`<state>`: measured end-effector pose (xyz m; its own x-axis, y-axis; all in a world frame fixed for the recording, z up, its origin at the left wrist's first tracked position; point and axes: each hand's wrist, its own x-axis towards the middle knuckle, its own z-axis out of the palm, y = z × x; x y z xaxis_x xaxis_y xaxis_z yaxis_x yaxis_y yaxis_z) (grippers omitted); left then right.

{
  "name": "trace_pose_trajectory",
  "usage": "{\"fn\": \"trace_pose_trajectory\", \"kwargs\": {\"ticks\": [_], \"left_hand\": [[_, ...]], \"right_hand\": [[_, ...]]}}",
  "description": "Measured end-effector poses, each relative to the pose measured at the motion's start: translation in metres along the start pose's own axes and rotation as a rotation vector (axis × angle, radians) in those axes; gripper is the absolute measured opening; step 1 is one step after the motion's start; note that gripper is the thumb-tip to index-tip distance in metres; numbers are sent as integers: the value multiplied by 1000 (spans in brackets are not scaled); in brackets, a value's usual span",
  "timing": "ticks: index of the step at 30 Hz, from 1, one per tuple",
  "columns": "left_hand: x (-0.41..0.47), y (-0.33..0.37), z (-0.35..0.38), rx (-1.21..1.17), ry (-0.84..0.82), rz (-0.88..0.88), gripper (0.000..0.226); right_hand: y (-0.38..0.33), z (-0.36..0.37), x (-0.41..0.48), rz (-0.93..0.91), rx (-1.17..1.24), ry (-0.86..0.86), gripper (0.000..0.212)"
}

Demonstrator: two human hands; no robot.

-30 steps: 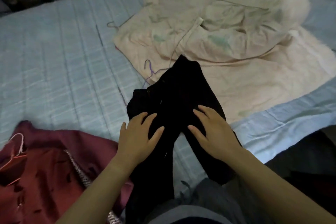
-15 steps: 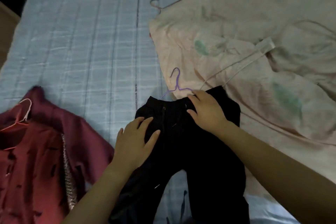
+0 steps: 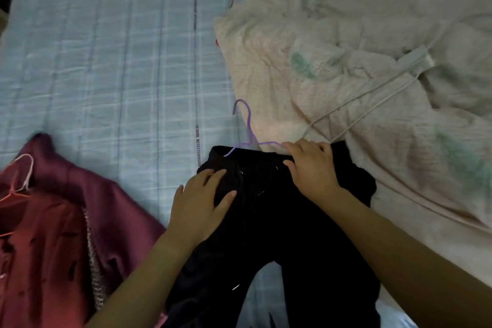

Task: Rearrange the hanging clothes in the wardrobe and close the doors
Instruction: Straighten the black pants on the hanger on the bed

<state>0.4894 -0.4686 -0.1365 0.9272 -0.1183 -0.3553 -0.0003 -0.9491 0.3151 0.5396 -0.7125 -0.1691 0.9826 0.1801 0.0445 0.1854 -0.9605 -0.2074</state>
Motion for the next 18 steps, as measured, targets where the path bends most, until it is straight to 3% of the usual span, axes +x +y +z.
{"fn": "trace_pose_trajectory", "kwargs": {"ticks": [3, 6, 10, 14, 18], "left_hand": [[-3, -3, -10, -17, 49, 11, 72], [-12, -2, -23, -28, 118, 14, 72], [-30, 3, -34, -61, 160, 83, 67], [-45, 17, -52, -76, 365, 249, 40], [-78, 35, -67, -109, 507, 336, 39]], "right_hand": [[-12, -21, -18, 18, 112, 37, 13], [-21, -48, -39, 25, 266, 31, 29], [-22, -92, -65, 13, 427, 152, 26], [-16, -133, -87, -33, 535, 260, 21], [-8, -149, -110, -36, 548, 316, 20]]}}
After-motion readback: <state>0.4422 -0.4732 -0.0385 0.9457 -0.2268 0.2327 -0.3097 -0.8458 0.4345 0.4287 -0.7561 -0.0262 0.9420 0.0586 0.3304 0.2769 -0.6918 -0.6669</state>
